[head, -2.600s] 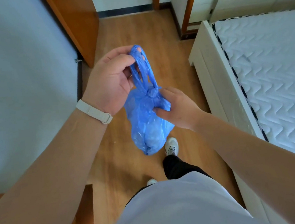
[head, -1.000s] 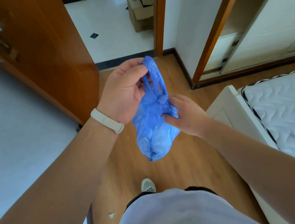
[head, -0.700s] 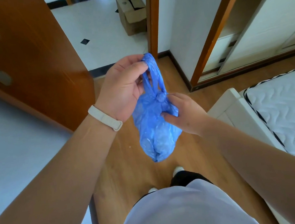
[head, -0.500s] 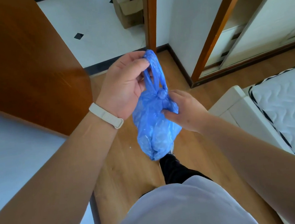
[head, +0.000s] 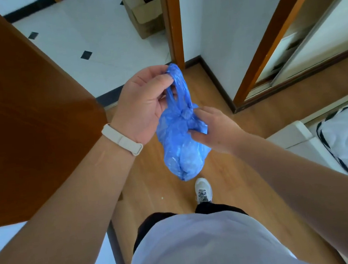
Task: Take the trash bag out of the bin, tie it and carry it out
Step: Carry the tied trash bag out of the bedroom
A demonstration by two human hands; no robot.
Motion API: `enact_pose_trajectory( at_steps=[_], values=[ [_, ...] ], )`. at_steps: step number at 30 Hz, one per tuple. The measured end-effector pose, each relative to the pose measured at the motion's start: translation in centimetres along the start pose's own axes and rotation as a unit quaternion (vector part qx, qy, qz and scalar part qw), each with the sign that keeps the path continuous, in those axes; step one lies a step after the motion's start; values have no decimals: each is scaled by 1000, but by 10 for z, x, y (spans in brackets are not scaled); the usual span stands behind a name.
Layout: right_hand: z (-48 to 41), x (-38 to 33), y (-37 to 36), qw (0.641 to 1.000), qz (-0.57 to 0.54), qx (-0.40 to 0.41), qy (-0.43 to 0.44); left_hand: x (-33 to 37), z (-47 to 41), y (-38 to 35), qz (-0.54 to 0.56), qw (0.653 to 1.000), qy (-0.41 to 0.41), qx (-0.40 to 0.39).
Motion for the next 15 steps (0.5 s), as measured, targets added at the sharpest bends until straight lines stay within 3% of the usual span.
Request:
enact_pose_trajectory(
  at_steps=[15],
  values=[
    [-157,19,37,997,14,66,-21,45,-172,37,14,997,33,-63]
  ],
)
Point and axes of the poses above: each hand's wrist, its own z-axis away from the middle knuckle, its own y-axis out of the back of the hand, x = y × z, the point moved 10 cm from there along -z, towards the middle knuckle, and after that the axes turned 3 degrees about -x, right-handed, at the moved point
